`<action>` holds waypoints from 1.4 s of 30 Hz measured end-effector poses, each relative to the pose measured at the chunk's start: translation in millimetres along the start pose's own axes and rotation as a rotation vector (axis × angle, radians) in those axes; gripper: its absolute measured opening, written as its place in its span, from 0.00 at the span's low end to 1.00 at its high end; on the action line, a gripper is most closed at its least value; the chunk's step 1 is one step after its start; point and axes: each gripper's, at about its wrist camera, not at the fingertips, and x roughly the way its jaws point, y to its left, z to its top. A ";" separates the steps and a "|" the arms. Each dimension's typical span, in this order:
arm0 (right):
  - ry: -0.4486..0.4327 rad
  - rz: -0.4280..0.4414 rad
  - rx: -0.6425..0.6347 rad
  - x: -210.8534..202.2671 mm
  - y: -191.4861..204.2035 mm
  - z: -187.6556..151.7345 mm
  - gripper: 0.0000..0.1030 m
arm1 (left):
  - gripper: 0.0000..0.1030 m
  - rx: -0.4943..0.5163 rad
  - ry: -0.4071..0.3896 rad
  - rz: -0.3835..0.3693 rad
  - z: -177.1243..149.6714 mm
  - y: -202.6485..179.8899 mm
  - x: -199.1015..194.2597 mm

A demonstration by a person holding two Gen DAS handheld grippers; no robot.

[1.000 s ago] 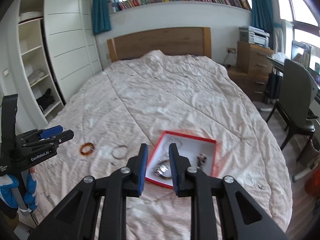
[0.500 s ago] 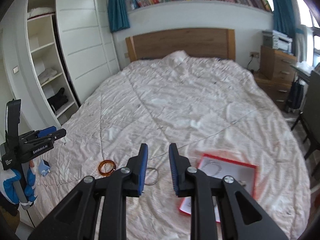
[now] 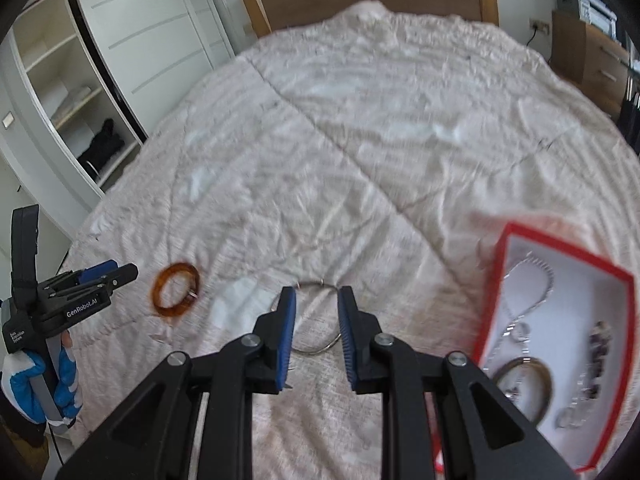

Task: Organize jewelry
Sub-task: 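Move both tools toward the amber bangle and silver bangle, then grasp the amber bangle with the left gripper while the right grasps the silver bangle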

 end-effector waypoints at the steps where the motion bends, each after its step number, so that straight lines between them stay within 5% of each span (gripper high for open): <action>1: 0.013 0.000 -0.001 8.1 -0.7 -2.1 0.20 | 0.44 -0.004 0.009 0.004 -1.6 1.0 6.2; 13: 0.117 -0.027 0.027 69.3 -14.4 -19.2 0.20 | 0.44 0.000 0.066 0.024 -12.5 6.2 52.1; 30: 0.125 0.012 0.042 96.9 -23.4 -27.6 0.19 | 0.44 -0.018 0.047 0.016 -20.5 3.7 75.6; 32: 0.113 0.000 0.034 92.9 -20.5 -27.6 0.17 | 0.38 -0.002 0.046 0.027 -19.5 1.5 73.1; 34: 0.089 -0.004 0.022 83.9 -16.1 -26.4 0.11 | 0.15 0.033 0.038 0.031 -18.6 -5.0 65.6; 35: 0.081 0.000 0.021 80.8 -15.1 -25.6 0.08 | 0.11 0.041 0.037 0.034 -17.9 -6.6 63.5; 42: 0.001 -0.009 -0.015 42.8 -2.6 -16.6 0.04 | 0.10 0.014 -0.005 0.047 -10.9 -6.5 33.1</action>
